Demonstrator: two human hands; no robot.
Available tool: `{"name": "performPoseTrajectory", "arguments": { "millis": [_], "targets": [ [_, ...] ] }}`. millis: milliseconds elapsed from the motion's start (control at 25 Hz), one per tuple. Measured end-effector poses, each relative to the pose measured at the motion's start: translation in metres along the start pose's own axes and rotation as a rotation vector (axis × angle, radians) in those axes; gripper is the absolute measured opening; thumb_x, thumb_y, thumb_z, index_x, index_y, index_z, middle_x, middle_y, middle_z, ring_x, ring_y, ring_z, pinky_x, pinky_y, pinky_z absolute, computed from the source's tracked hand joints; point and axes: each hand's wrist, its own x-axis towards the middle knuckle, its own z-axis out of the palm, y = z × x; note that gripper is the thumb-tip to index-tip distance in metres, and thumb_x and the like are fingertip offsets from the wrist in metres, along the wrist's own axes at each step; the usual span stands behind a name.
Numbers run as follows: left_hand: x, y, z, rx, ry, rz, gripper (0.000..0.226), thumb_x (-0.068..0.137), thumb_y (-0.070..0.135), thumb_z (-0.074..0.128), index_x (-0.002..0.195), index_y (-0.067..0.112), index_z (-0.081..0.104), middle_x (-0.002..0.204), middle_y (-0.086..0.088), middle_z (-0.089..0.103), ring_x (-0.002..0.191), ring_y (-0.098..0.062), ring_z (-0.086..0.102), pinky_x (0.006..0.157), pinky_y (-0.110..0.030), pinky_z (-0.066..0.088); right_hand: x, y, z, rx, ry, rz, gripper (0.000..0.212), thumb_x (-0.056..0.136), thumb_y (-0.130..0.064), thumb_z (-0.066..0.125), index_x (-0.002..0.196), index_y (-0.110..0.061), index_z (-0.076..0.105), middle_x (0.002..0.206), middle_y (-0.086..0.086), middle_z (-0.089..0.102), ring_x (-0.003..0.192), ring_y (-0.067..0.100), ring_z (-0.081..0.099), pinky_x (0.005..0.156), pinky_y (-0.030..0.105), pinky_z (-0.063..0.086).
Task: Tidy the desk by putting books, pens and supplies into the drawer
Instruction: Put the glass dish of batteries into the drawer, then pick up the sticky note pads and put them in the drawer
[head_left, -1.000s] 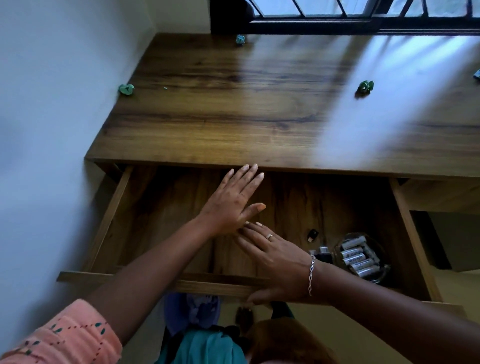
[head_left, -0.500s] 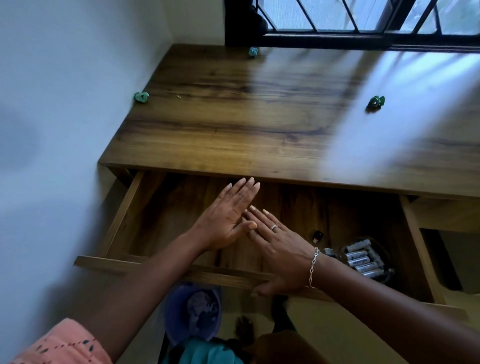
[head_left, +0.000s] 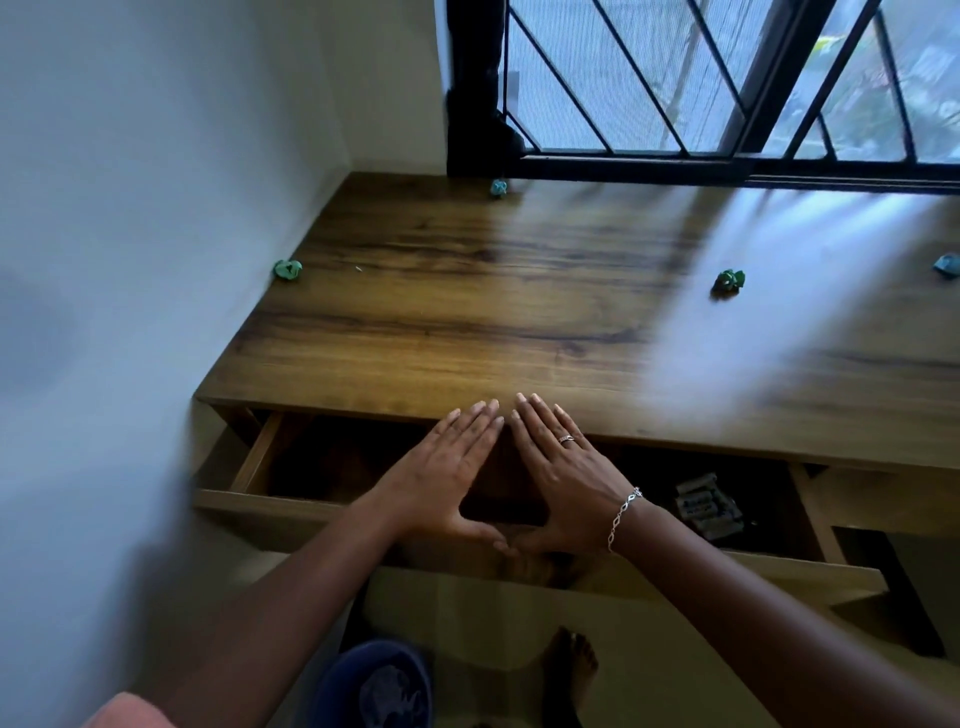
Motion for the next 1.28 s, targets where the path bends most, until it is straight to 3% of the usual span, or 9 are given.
{"name": "performPoseTrajectory", "arguments": {
  "millis": [120,240,440,600,760,880,1040,1120,1280],
  "targets": [
    [0.01,-0.001,-0.007,0.061,-0.036,-0.016,0.112,0.078,0.072,0.044,0.144,0.007,-0.019,0.149,-0.006,-0.029,0.141,-0.02,-0.024,0.118,-0.037,-0.01,0.016,0.014,0.003,-0.021,0.046,0.024,0.124,0.053,-0.087,0.029,0.134,0.006,0.041,0.14,0.024,0.041,0.132,0.034,0.038,0.108,0.047,0.035],
    [0.022,0.001,-0.012,0.134,-0.045,-0.047,0.103,0.085,0.054,0.052,0.146,0.006,-0.016,0.154,-0.01,-0.023,0.143,-0.022,-0.02,0.118,-0.039,-0.008,0.03,0.026,0.004,-0.016,0.043,0.031,0.119,0.054,-0.084,0.03,0.133,0.005,0.044,0.138,0.023,0.045,0.129,0.035,0.043,0.105,0.05,0.029],
    [0.044,0.006,-0.021,0.085,-0.011,-0.138,0.085,0.089,0.03,0.054,0.149,0.006,-0.002,0.158,-0.009,-0.008,0.146,-0.023,-0.006,0.118,-0.042,0.002,0.045,0.037,0.01,-0.031,0.177,0.021,0.094,0.059,-0.071,0.059,0.118,0.002,0.06,0.121,0.018,0.062,0.11,0.03,0.062,0.088,0.043,0.05],
    [0.049,0.011,-0.019,0.066,0.057,-0.191,0.072,0.09,0.017,0.048,0.149,0.009,0.007,0.158,-0.007,0.001,0.146,-0.022,0.001,0.117,-0.043,0.007,0.048,0.04,0.019,-0.061,0.319,-0.037,0.074,0.059,-0.05,0.076,0.115,-0.004,0.064,0.12,0.012,0.064,0.11,0.023,0.062,0.087,0.036,0.053],
    [0.056,0.01,-0.017,0.073,0.108,-0.221,0.067,0.084,0.014,0.055,0.144,0.008,0.025,0.153,-0.011,0.022,0.141,-0.024,0.022,0.112,-0.044,0.022,0.051,0.044,0.022,-0.05,0.41,-0.025,0.052,0.079,-0.036,0.042,0.113,-0.005,0.065,0.117,0.011,0.066,0.108,0.024,0.064,0.087,0.036,0.053],
    [0.066,0.008,-0.003,0.035,0.312,-0.172,0.05,0.062,0.014,0.066,0.111,0.011,0.056,0.111,-0.009,0.065,0.098,-0.023,0.063,0.079,-0.039,0.053,0.056,0.042,0.019,-0.014,0.419,-0.005,0.053,0.08,-0.037,0.034,0.109,-0.007,0.067,0.111,0.008,0.068,0.103,0.023,0.066,0.083,0.036,0.055],
    [0.07,0.011,0.004,-0.003,0.429,-0.181,0.032,0.072,0.015,0.034,0.102,0.013,0.045,0.098,-0.006,0.067,0.087,-0.022,0.062,0.073,-0.036,0.055,0.056,0.042,0.021,0.005,0.424,-0.001,0.051,0.08,-0.036,0.033,0.108,-0.01,0.067,0.111,0.006,0.068,0.103,0.022,0.066,0.084,0.035,0.054],
    [0.069,0.011,0.008,0.033,0.481,-0.183,0.031,0.072,0.016,0.05,0.102,0.014,0.045,0.098,-0.006,0.067,0.089,-0.023,0.057,0.075,-0.036,0.055,0.055,0.043,0.021,0.01,0.411,-0.004,0.05,0.079,-0.036,0.034,0.109,-0.011,0.065,0.112,0.005,0.066,0.105,0.021,0.065,0.086,0.035,0.053],
    [0.068,0.012,0.009,0.034,0.437,-0.212,0.064,0.051,0.016,0.081,0.104,0.013,0.045,0.1,-0.008,0.068,0.092,-0.024,0.06,0.077,-0.038,0.055,0.057,0.044,0.019,0.001,0.364,0.012,0.05,0.079,-0.038,0.034,0.111,-0.012,0.063,0.116,0.005,0.065,0.109,0.022,0.063,0.088,0.035,0.052]
  ]
}}
